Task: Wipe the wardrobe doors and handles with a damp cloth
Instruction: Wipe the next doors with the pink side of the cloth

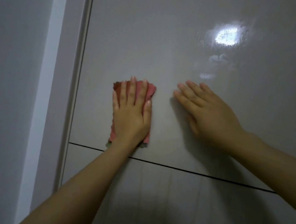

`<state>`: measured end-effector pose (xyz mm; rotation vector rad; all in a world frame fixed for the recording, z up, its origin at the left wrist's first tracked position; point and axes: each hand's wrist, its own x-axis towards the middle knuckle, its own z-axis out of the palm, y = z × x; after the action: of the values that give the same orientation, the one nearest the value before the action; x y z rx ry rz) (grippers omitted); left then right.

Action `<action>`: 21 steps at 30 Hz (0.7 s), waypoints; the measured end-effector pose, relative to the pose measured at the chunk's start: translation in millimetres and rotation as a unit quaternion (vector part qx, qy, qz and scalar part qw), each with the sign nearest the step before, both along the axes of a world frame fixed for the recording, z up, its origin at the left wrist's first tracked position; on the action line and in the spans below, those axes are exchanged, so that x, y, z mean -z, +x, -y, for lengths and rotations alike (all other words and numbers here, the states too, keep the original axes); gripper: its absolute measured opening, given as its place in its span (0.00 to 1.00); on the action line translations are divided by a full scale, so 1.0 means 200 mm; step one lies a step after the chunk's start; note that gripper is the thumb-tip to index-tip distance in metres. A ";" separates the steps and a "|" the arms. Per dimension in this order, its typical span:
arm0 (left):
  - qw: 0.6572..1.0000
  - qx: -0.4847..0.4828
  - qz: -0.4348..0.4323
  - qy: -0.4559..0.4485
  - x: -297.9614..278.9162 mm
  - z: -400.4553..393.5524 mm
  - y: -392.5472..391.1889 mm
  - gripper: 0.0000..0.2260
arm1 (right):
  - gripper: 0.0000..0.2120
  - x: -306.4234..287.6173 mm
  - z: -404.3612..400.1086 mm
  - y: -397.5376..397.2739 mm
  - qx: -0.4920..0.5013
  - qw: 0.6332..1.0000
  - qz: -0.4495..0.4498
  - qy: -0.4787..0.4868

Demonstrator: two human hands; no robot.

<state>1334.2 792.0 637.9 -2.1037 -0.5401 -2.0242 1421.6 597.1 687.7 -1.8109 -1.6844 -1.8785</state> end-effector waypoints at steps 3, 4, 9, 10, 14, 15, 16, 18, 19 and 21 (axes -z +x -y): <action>0.987 0.024 -0.107 0.119 0.29 0.21 0.08 0.25 | 0.22 0.04 0.19 0.09 0.016 0.996 -0.007 0.085; 0.972 0.027 -0.157 0.174 0.38 0.25 0.08 0.25 | 0.22 0.06 0.25 0.12 0.024 0.995 -0.008 0.095; 0.941 0.031 -0.211 0.263 0.27 0.28 0.11 0.24 | 0.23 0.23 0.45 0.20 0.081 0.990 -0.016 0.111; 0.953 0.029 -0.181 0.241 0.17 0.31 0.14 0.24 | 0.24 0.26 0.48 0.22 0.090 0.989 -0.016 0.120; 0.978 0.032 -0.122 0.167 0.05 0.44 0.23 0.25 | 0.24 0.28 0.50 0.27 0.067 0.989 -0.026 0.128; 0.970 0.035 -0.145 0.193 0.11 0.46 0.24 0.25 | 0.23 0.27 0.49 0.27 0.056 0.989 -0.030 0.130; 0.953 0.036 -0.183 0.238 0.19 0.48 0.25 0.25 | 0.23 0.27 0.50 0.28 0.050 0.990 -0.033 0.129; 0.909 0.036 -0.255 0.329 0.32 0.51 0.23 0.25 | 0.24 0.27 0.52 0.30 0.048 0.992 -0.039 0.106; 0.894 0.038 -0.272 0.354 0.34 0.50 0.23 0.25 | 0.25 0.27 0.54 0.30 0.050 0.994 -0.040 0.090; 0.896 0.046 -0.259 0.358 0.28 0.51 0.24 0.24 | 0.25 0.27 0.59 0.32 0.060 0.994 -0.039 0.083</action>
<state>1383.1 690.4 582.2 -2.0393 0.3512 -1.2840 1485.5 478.6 632.9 -1.9300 -1.3794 -1.8994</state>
